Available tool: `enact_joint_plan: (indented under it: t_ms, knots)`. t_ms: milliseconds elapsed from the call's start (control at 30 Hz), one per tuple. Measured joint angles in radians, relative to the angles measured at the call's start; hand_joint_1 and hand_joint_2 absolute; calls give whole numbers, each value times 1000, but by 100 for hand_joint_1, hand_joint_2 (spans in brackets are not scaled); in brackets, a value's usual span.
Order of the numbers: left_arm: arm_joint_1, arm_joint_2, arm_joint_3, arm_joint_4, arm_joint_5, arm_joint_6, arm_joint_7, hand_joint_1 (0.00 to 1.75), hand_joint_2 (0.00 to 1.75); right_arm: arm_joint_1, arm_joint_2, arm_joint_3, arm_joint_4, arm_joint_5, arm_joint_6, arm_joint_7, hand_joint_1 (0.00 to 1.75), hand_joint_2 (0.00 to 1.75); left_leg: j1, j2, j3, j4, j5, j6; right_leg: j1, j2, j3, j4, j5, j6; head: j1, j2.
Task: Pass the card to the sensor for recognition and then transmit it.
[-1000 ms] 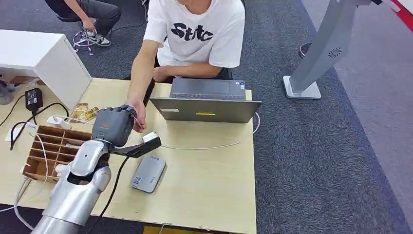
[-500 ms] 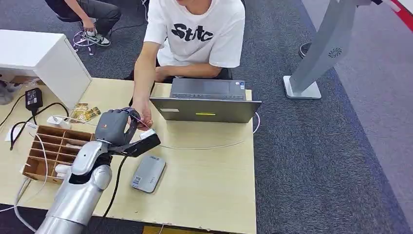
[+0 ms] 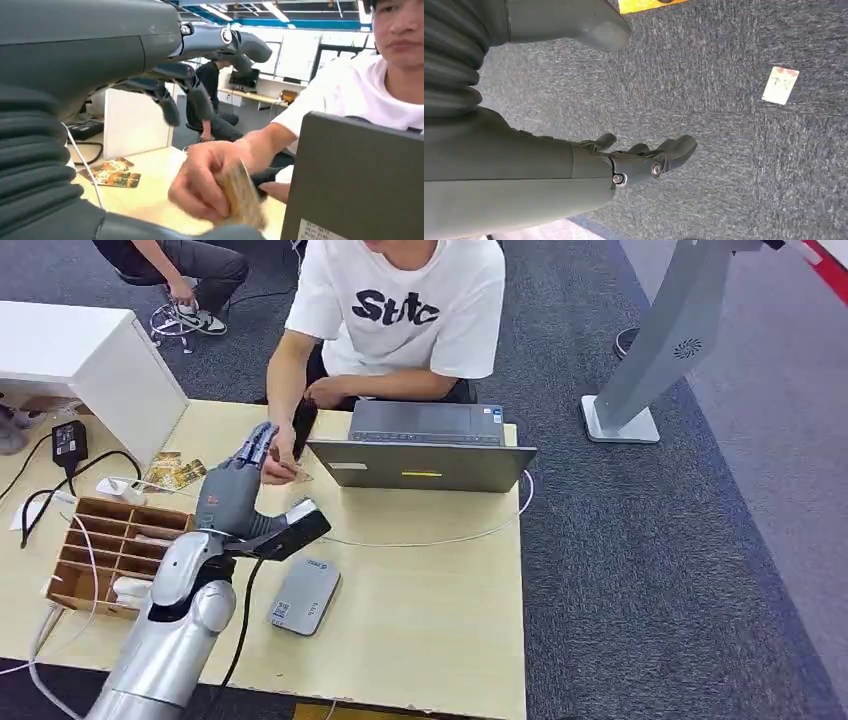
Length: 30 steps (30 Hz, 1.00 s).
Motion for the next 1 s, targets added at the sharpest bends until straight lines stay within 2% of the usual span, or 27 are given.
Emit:
enact_joint_plan:
  t_ms: [233, 433, 467, 733, 900, 1000]
  knots:
    - [25, 7, 4, -65, -78, 27, 20, 0, 0, -1, 0, 0, 0, -24, -6, -6, 0, 175, 0, 0, 0, 0, 0, 0, 0, 0, 0, 0, 0, 0, 0, 0]
    - [93, 61, 17, -189, -39, -4, 11, 0, 0, 1, 0, 0, 0, -61, -9, -9, 0, 175, 0, 0, 0, 0, 0, 0, 0, 1, 0, 0, 0, 0, 0, 0]
    - [111, 75, 22, -214, -22, -16, 5, 0, 175, 2, 0, 0, 0, -69, -10, -9, 0, 175, 0, 0, 0, 0, 0, 0, 0, 1, 0, 0, 0, 0, 0, 0]
    - [308, 236, 108, -444, 180, -115, -85, 0, 175, 12, 0, -1, 2, -104, -11, -5, 0, 175, 0, 2, 0, -1, 0, 0, 0, 1, 0, 0, -1, 0, 0, 0]
    - [458, 336, 195, -569, 234, -145, -107, 0, 175, 16, 0, -1, 4, -108, -11, -1, 0, 175, 0, 2, 0, -1, 0, 0, 0, 2, -1, 0, -1, 0, 0, 0]
    - [524, 374, 245, -627, 243, -148, -109, 0, 175, 16, 0, -2, 4, -109, -11, 0, 0, 175, 0, 1, 0, -1, 0, 0, 0, 0, 0, 0, -1, 0, 0, 0]
